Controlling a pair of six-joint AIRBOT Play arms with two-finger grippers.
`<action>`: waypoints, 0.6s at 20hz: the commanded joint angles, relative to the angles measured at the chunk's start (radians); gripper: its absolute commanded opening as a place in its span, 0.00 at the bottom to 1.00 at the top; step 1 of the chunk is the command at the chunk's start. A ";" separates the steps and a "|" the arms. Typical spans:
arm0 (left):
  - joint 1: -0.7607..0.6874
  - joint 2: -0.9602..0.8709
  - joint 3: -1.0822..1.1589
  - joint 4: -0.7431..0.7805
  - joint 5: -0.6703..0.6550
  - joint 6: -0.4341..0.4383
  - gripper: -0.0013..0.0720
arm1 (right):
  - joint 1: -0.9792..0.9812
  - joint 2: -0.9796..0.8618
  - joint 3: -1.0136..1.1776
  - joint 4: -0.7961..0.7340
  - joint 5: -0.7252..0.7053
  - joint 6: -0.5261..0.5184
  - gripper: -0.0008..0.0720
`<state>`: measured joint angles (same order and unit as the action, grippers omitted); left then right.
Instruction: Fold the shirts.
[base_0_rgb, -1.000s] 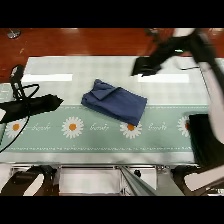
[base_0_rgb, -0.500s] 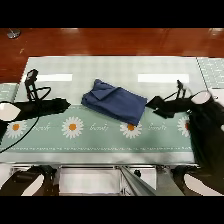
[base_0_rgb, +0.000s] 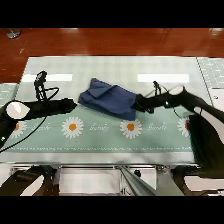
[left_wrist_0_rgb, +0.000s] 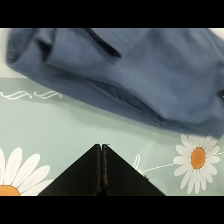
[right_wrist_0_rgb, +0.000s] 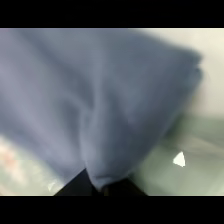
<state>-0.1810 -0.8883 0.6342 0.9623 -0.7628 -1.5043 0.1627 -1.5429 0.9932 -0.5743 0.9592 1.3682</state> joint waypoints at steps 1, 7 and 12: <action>-0.002 -0.003 0.000 -0.005 0.004 -0.001 0.05 | 0.007 0.000 0.317 -0.149 0.148 0.023 0.05; -0.002 -0.003 0.000 -0.005 0.003 0.000 0.05 | -0.113 0.024 0.920 -0.480 0.475 0.232 0.05; -0.002 -0.003 0.000 -0.005 -0.004 0.000 0.05 | -0.369 0.090 1.088 -0.603 0.719 0.330 0.05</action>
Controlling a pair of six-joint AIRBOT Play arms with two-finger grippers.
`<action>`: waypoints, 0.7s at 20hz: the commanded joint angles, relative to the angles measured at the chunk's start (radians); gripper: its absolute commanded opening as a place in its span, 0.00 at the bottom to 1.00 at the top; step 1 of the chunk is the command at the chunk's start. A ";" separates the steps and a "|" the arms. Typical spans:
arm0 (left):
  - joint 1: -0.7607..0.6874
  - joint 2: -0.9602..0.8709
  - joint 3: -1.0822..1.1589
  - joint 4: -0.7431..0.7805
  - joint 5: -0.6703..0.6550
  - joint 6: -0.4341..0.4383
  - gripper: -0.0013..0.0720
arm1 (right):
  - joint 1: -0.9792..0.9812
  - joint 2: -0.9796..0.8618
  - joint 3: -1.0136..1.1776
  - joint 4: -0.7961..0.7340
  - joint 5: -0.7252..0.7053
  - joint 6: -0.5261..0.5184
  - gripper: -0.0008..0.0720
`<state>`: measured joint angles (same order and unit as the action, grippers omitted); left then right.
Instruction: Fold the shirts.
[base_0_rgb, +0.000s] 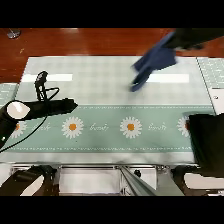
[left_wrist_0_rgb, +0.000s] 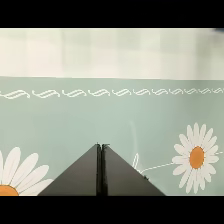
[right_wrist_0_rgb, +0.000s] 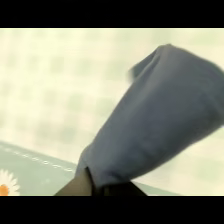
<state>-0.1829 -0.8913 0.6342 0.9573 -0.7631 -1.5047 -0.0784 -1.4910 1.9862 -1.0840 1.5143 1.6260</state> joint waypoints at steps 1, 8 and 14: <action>0.000 0.000 0.000 0.000 -0.003 0.000 0.05 | -0.182 0.060 0.095 -0.106 0.209 0.087 0.05; 0.000 0.000 0.000 0.000 0.001 0.000 0.05 | -0.568 0.349 -0.195 -0.318 0.343 0.109 0.05; 0.000 0.000 0.000 0.000 0.005 0.000 0.05 | -0.837 0.695 -0.760 -0.765 0.317 0.047 0.05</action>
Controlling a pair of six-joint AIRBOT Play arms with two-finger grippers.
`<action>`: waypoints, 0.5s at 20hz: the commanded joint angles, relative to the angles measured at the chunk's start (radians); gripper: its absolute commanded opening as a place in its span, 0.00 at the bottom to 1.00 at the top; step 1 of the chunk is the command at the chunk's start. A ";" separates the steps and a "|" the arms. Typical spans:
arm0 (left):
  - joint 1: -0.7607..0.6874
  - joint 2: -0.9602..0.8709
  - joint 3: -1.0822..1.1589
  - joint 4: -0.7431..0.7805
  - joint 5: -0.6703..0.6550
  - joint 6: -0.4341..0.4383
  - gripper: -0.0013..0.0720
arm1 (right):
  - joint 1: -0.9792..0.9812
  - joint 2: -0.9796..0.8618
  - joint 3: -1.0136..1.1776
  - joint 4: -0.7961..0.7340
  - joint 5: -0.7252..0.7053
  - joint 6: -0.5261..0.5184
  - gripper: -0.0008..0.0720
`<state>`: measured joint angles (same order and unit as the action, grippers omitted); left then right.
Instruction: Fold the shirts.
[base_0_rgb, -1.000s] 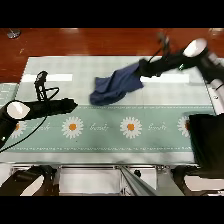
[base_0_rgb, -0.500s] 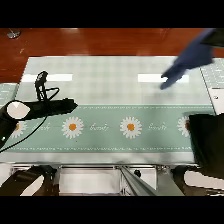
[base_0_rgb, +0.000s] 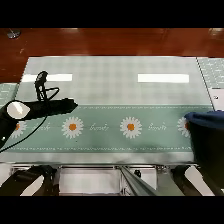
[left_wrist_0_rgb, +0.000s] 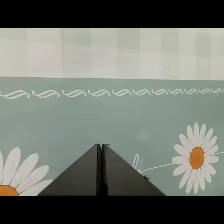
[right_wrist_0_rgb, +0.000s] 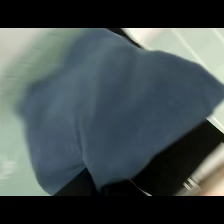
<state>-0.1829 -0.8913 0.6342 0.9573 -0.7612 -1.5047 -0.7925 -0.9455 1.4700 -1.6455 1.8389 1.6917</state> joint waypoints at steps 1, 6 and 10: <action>0.000 0.000 0.000 0.000 0.002 0.000 0.05 | -0.152 0.203 -0.344 -0.194 -0.030 -0.009 0.05; 0.003 -0.005 0.000 0.003 0.024 0.026 0.05 | -0.166 0.232 -0.533 -0.171 -0.159 0.009 0.87; 0.092 -0.026 0.144 0.003 0.019 0.064 0.05 | -0.085 0.016 -0.224 0.191 -0.262 -0.030 0.38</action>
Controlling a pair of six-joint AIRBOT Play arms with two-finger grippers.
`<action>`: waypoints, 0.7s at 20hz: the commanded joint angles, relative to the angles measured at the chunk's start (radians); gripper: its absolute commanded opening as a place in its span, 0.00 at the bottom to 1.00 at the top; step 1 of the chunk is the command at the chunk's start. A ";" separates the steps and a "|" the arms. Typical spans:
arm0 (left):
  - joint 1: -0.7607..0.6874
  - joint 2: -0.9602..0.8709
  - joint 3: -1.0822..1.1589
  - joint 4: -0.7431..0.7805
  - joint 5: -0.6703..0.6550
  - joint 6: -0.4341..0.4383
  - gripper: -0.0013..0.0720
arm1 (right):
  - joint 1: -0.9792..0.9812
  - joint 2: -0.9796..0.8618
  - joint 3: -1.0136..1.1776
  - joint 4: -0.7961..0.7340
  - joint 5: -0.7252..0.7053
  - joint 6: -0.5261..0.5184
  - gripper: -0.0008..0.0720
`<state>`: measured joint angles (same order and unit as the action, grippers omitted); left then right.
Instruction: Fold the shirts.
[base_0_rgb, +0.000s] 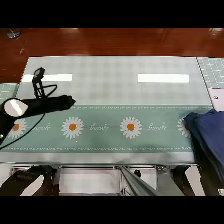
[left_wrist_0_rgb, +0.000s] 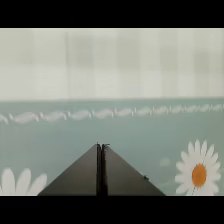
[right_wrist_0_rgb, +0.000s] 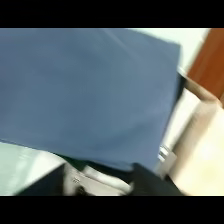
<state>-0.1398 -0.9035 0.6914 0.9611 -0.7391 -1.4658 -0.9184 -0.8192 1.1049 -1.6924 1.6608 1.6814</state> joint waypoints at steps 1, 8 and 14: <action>0.069 -0.031 0.169 0.000 -0.026 0.027 0.04 | 0.089 -0.175 0.227 0.396 -0.111 -0.042 0.06; -0.079 -0.165 0.612 0.183 -0.116 0.018 0.04 | 0.858 -0.436 0.367 0.515 -0.427 -0.251 0.05; -0.083 -0.302 0.433 0.422 -0.215 -0.129 0.04 | 1.152 -0.550 0.069 0.144 -0.697 0.034 0.05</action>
<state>-0.2314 -1.1370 1.1584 1.2881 -0.8974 -1.5440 0.1238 -1.3094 1.2694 -1.3972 1.0813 1.5795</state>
